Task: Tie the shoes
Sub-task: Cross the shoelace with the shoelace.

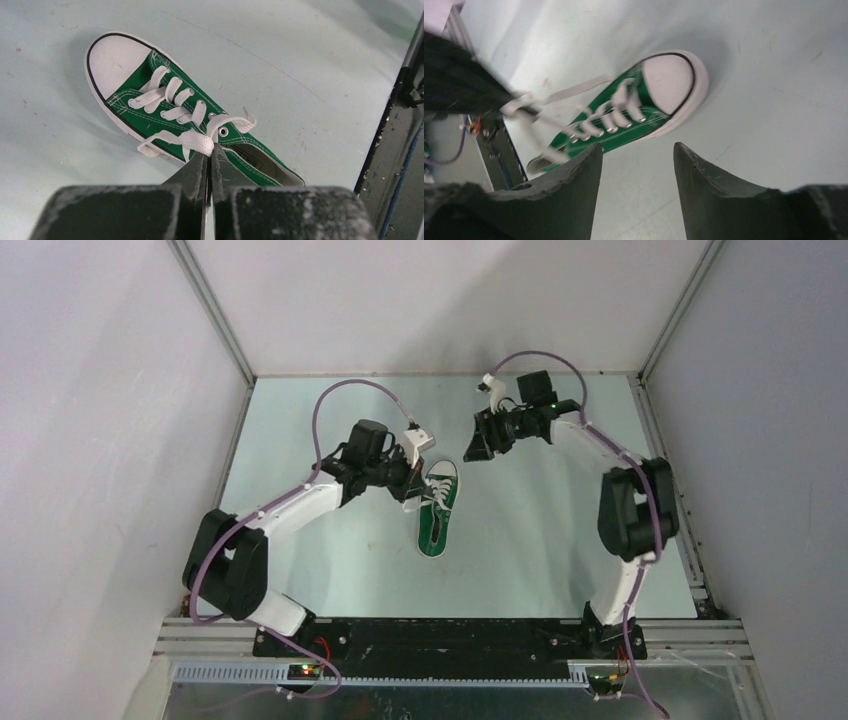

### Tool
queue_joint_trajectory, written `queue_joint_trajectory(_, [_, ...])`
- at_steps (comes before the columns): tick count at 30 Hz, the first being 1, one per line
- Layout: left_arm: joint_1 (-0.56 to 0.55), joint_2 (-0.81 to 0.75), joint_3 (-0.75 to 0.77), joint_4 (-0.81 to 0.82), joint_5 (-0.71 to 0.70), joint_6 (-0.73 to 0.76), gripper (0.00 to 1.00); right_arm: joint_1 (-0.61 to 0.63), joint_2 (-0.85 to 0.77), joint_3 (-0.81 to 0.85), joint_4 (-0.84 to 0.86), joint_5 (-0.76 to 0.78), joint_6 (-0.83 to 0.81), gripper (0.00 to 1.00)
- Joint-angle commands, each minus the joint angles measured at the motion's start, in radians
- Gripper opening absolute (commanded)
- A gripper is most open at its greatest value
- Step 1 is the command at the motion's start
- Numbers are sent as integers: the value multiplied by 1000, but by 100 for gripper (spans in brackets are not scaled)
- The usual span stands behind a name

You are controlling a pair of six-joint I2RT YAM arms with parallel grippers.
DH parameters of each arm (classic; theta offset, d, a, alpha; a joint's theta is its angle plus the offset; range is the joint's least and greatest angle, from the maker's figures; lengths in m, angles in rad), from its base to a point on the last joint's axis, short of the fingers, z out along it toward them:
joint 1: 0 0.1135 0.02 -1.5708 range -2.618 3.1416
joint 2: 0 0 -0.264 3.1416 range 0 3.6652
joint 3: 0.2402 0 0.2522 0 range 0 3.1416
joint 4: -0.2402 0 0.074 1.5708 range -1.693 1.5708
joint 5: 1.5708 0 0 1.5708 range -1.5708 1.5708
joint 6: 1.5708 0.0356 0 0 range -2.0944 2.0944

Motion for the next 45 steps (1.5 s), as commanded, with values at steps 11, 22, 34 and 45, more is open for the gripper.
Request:
queue_joint_trajectory(11, [91,108,141,13,230,-57,10,192,-167,-32,-121,41,-210,61])
queue_joint_trajectory(22, [95,127,154,-17,265,-46,11,236,-94,3,-20,165,-133,57])
queue_joint_trajectory(34, [118,159,155,-20,273,-72,17,252,-114,52,-68,157,-232,0])
queue_joint_trajectory(45, [142,217,192,-43,293,-95,23,223,-186,38,-120,59,-234,0])
